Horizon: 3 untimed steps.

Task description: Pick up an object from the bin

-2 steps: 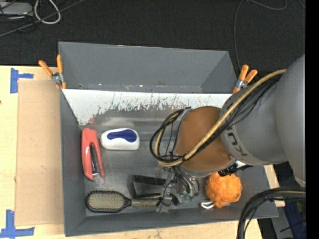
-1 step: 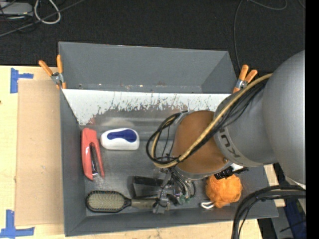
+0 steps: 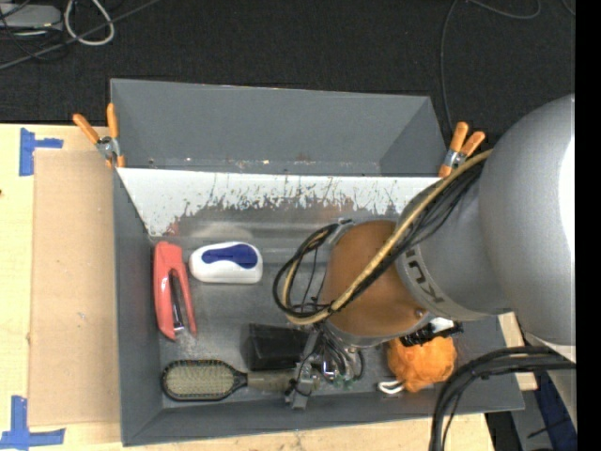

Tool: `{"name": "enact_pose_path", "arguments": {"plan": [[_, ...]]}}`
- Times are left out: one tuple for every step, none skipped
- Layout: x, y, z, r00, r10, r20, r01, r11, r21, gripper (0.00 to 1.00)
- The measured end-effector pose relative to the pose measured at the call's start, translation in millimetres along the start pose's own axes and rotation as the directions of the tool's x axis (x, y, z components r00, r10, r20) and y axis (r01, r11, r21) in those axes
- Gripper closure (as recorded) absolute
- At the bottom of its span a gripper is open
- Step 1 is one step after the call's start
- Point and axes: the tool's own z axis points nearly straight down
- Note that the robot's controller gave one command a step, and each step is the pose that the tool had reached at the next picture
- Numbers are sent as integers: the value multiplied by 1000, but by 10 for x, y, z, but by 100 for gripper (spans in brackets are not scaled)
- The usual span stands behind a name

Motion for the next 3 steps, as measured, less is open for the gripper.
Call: {"name": "enact_pose_path", "arguments": {"plan": [[-5,10,-89,1000,-8,-9,8,1000,3,100],[-5,10,-89,1000,-8,-9,8,1000,3,100],[-35,8,-167,1000,-5,4,5,1000,0,100]]}}
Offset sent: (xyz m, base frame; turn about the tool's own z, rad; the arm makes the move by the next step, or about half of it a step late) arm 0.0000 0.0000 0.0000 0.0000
